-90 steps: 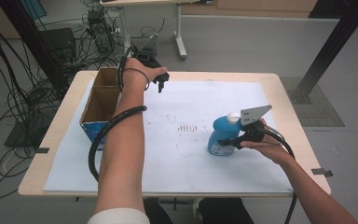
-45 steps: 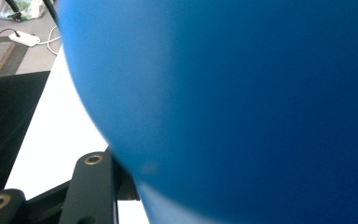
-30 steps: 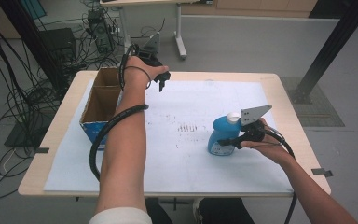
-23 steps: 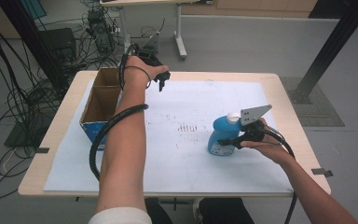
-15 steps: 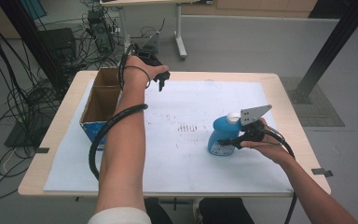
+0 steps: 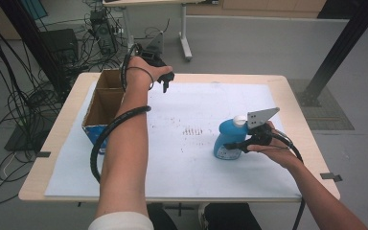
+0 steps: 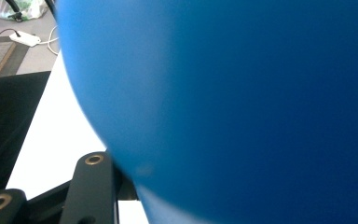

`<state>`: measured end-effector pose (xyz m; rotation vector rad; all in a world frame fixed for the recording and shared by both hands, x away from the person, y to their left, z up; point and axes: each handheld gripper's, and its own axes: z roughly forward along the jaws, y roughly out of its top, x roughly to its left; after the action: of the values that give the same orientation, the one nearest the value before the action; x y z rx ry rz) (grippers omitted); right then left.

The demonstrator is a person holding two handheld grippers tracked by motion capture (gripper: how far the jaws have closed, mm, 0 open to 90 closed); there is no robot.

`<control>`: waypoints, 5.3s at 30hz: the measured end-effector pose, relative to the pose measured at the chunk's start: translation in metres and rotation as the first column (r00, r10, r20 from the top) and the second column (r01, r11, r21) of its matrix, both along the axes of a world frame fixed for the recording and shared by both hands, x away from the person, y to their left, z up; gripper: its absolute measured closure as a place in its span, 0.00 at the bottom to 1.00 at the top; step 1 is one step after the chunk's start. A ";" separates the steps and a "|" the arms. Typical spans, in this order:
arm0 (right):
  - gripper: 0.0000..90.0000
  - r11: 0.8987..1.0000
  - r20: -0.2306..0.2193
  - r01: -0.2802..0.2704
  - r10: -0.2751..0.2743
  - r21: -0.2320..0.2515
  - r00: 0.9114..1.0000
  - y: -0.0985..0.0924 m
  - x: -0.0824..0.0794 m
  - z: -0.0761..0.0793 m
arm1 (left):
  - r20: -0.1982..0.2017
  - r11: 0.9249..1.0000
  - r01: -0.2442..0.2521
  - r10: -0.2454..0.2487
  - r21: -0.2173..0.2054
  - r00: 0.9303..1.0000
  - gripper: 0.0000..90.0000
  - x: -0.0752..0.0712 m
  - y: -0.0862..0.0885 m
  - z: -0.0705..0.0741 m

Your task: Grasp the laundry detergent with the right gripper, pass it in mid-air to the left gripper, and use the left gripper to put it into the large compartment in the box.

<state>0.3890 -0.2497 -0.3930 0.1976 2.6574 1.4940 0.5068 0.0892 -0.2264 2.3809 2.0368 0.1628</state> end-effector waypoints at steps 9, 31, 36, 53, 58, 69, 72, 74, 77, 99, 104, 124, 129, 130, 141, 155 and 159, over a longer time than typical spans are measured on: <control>0.48 1.000 -0.003 0.005 -0.005 -0.004 1.000 0.000 -0.001 0.000 | 0.001 1.000 0.008 -0.008 -0.003 1.000 0.06 0.001 0.003 0.003; 0.49 0.996 -0.096 0.072 -0.077 -0.055 0.992 0.018 0.016 0.040 | 0.048 0.959 0.282 -0.280 -0.039 0.959 0.06 -0.002 0.005 0.044; 0.49 0.995 -0.111 0.085 -0.090 -0.049 0.990 0.030 0.026 0.058 | 0.080 0.930 0.364 -0.360 -0.042 0.929 0.06 -0.004 0.005 0.062; 0.49 0.998 -0.118 0.036 -0.042 -0.049 0.992 0.105 0.074 0.108 | 0.130 0.726 0.687 -0.683 0.012 0.719 0.07 -0.026 0.015 0.123; 0.49 0.999 -0.105 0.003 -0.008 -0.050 0.994 0.126 0.081 0.119 | 0.114 0.684 0.729 -0.725 0.012 0.679 0.06 -0.031 0.014 0.130; 0.49 0.996 -0.088 -0.068 0.064 -0.049 0.994 0.175 0.089 0.132 | 0.059 0.581 0.813 -0.814 0.042 0.578 0.06 -0.042 -0.009 0.125; 0.49 0.996 -0.090 -0.082 0.078 -0.046 0.993 0.180 0.089 0.132 | 0.044 0.567 0.823 -0.824 0.042 0.565 0.06 -0.044 -0.012 0.121; 0.49 0.993 -0.088 -0.109 0.104 -0.046 0.991 0.187 0.088 0.131 | 0.051 0.556 0.831 -0.830 0.020 0.555 0.06 -0.045 -0.015 0.119; 0.49 0.992 -0.088 -0.119 0.115 -0.049 0.989 0.191 0.087 0.129 | 0.047 0.542 0.840 -0.840 0.009 0.541 0.06 -0.048 -0.018 0.116; 0.49 0.983 -0.040 -0.183 0.182 -0.019 0.983 0.200 0.076 0.131 | -0.029 0.453 0.891 -0.892 -0.032 0.452 0.05 -0.055 -0.036 0.083; 0.49 0.983 -0.038 -0.186 0.185 -0.010 0.982 0.200 0.075 0.132 | -0.028 0.448 0.894 -0.894 -0.031 0.447 0.05 -0.055 -0.037 0.079; 0.49 0.981 -0.029 -0.196 0.196 0.008 0.980 0.199 0.073 0.135 | -0.025 0.434 0.900 -0.901 -0.052 0.433 0.06 -0.055 -0.040 0.073; 0.49 0.980 -0.033 -0.197 0.197 0.012 0.980 0.198 0.073 0.136 | -0.022 0.436 0.899 -0.900 -0.053 0.435 0.06 -0.056 -0.040 0.075; 0.49 0.980 -0.034 -0.197 0.197 0.013 0.980 0.198 0.073 0.136 | -0.021 0.436 0.898 -0.900 -0.053 0.436 0.06 -0.056 -0.040 0.075; 0.49 0.981 -0.027 -0.192 0.192 0.019 0.981 0.197 0.073 0.137 | -0.024 0.430 0.901 -0.903 -0.051 0.429 0.06 -0.057 -0.042 0.074; 0.49 0.982 -0.029 -0.190 0.190 0.018 0.981 0.198 0.073 0.136 | -0.021 0.431 0.901 -0.902 -0.053 0.431 0.06 -0.057 -0.041 0.075; 0.49 0.982 -0.031 -0.190 0.190 0.019 0.981 0.197 0.074 0.136 | -0.023 0.431 0.901 -0.902 -0.053 0.431 0.06 -0.057 -0.041 0.075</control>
<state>0.4627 -0.0526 -0.2567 -0.0325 2.7588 1.5781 0.4498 0.0478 -0.1518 3.0557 0.4490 0.0442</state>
